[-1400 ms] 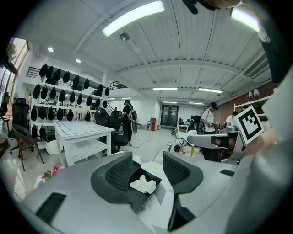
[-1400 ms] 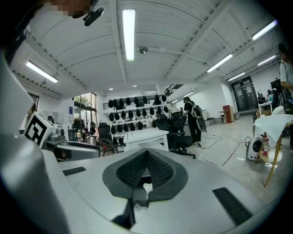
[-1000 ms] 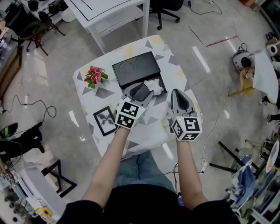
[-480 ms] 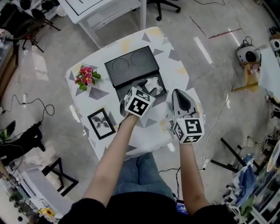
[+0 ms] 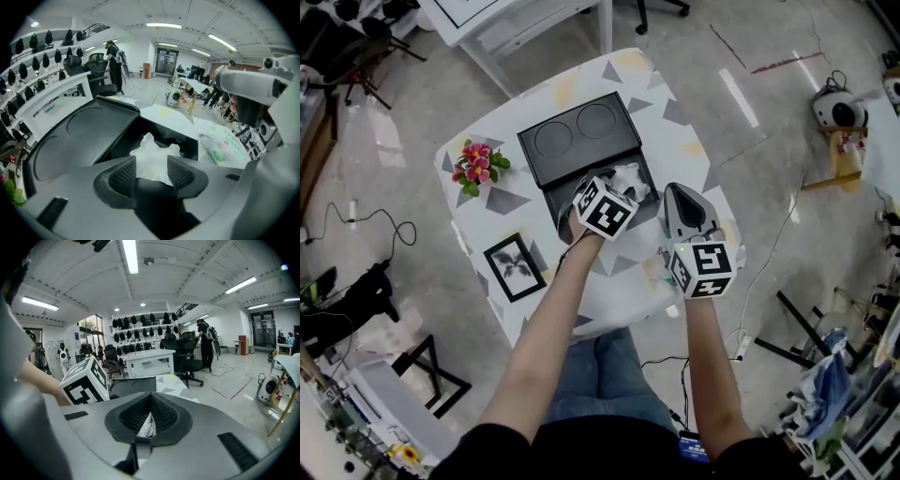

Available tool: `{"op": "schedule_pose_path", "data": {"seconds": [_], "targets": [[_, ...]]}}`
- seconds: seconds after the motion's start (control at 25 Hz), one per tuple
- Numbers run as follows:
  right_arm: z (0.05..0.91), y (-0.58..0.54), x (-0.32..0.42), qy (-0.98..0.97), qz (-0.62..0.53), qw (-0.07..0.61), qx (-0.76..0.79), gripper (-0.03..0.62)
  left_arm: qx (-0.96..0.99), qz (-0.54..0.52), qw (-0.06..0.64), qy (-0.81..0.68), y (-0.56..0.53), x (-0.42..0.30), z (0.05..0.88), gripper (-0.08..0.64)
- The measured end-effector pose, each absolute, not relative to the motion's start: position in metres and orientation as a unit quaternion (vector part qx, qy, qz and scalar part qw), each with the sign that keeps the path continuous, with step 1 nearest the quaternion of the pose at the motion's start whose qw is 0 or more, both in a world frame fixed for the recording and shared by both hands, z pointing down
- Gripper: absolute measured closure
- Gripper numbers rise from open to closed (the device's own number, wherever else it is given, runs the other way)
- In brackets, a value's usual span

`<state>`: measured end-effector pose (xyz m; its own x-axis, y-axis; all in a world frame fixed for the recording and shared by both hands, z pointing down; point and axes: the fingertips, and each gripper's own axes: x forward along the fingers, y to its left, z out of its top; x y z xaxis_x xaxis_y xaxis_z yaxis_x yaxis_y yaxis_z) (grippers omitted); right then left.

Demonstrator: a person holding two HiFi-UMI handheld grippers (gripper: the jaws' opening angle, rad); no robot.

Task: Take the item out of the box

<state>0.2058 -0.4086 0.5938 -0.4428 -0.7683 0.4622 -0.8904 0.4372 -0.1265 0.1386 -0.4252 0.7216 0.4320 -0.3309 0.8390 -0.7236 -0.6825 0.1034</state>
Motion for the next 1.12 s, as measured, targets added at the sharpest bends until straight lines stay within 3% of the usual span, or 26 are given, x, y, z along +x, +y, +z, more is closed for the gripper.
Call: {"op": "schedule_pose_path", "data": {"seconds": [0.24, 0.64, 1.12], "targets": [[0.599, -0.411, 0.205, -0.829, 0.179, 0.176, 0.500, 0.589, 0.812, 0.443, 0.223, -0.308, -0.426, 0.141, 0.733, 0.355], [0.603, -0.408, 0.209, -0.824, 0.184, 0.180, 0.505, 0.589, 0.815, 0.453, 0.226, -0.283, -0.427, 0.141, 0.731, 0.529], [0.592, -0.405, 0.214, -0.819, 0.180, 0.176, 0.516, 0.589, 0.829, 0.437, 0.209, -0.278, -0.420, 0.145, 0.714, 0.541]]}}
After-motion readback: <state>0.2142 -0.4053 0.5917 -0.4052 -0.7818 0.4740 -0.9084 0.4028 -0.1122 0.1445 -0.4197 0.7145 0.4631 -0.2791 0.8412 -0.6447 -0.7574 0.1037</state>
